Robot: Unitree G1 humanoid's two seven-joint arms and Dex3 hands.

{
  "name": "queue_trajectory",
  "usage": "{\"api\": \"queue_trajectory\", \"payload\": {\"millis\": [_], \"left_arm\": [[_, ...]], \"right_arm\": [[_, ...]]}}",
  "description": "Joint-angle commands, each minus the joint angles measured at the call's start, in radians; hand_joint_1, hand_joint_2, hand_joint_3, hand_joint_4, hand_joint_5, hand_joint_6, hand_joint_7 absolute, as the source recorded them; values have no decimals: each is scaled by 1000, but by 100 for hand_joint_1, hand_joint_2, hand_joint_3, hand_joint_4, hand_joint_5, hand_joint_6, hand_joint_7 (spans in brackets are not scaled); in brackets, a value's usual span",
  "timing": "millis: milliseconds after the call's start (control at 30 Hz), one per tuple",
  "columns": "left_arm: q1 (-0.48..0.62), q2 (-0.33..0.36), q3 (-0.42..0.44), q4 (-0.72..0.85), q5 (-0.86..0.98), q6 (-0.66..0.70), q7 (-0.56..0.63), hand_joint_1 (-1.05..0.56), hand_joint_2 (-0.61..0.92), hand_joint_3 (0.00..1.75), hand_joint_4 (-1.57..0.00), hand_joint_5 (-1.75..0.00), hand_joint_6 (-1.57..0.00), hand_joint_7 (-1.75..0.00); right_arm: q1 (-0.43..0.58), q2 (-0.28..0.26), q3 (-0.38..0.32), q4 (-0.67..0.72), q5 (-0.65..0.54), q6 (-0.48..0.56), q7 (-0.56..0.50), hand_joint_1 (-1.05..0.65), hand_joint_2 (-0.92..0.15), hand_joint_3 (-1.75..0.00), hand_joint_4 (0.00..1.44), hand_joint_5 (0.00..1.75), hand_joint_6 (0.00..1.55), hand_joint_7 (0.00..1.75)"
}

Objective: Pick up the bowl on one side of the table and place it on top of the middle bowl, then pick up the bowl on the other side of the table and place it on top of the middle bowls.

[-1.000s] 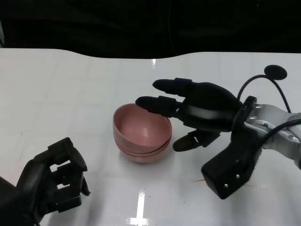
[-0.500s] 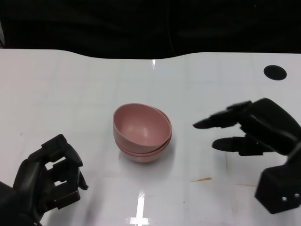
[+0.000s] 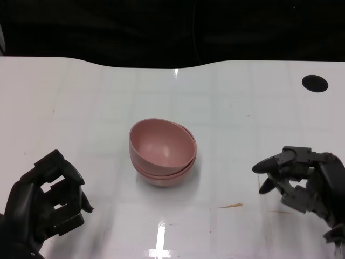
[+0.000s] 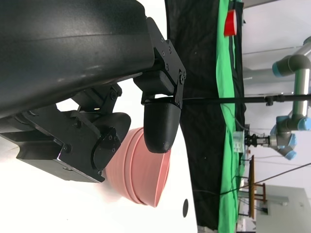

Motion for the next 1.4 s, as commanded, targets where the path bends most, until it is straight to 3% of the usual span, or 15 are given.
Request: {"api": "queue_trajectory", "payload": {"millis": [33, 133, 300, 567, 933, 1200, 1400], "left_arm": [[-8, 32, 15, 22, -23, -3, -34, 18, 66, 132, -82, -175, -65, -175], [-7, 46, 17, 19, -38, 19, -53, 17, 66, 132, -82, -175, -66, -175], [4, 72, 15, -5, -66, 76, -89, 17, 67, 133, -81, -175, -65, -175], [-3, 112, 13, -11, -90, 141, -142, 19, 66, 132, -81, -175, -65, -175], [-11, 115, 16, -23, -89, 182, -146, 20, 69, 130, -81, -175, -65, -175], [-8, 107, 20, -28, -87, 183, -135, 22, 73, 129, -81, -175, -65, -175], [2, 104, 22, -48, -98, 206, -132, 17, 72, 128, -80, -175, -62, -175]], "right_arm": [[69, 52, -38, -96, 108, 111, 33, -15, -66, -94, 91, 155, 87, 122], [116, 97, -53, -163, 180, 219, 54, -16, -59, -100, 95, 158, 89, 125], [141, 146, -100, -189, 396, 432, 192, -12, -49, -116, 93, 167, 84, 141], [136, 178, -162, -181, 445, 551, 282, -9, -53, -116, 99, 154, 95, 124], [111, 194, -229, -177, 428, 592, 313, -12, -56, -107, 89, 166, 89, 130], [98, 209, -252, -174, 404, 584, 300, -13, -61, -100, 91, 164, 88, 130], [96, 226, -259, -172, 356, 538, 291, -12, -58, -106, 97, 157, 92, 125]]}}
